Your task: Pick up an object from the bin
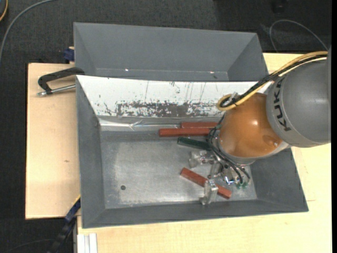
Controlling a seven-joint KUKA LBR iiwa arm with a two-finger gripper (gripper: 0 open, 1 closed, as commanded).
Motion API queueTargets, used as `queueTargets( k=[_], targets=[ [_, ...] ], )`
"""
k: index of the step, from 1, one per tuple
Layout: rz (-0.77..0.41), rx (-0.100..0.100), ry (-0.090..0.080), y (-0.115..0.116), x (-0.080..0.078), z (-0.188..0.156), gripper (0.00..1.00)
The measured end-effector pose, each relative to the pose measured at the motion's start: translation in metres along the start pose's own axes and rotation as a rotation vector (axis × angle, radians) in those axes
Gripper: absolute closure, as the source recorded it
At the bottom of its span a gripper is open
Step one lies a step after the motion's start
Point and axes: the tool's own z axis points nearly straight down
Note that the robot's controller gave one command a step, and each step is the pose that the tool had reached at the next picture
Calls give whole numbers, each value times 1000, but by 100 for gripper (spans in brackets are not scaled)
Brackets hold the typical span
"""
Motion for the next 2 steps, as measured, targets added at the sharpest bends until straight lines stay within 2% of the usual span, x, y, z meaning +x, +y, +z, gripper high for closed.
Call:
queueTargets(
  k=[1,2],
  targets=[
    [1,1,-6,0,-2,-3,100],
    [-68,4,-20,5,-1,-147,100]
  ],
)
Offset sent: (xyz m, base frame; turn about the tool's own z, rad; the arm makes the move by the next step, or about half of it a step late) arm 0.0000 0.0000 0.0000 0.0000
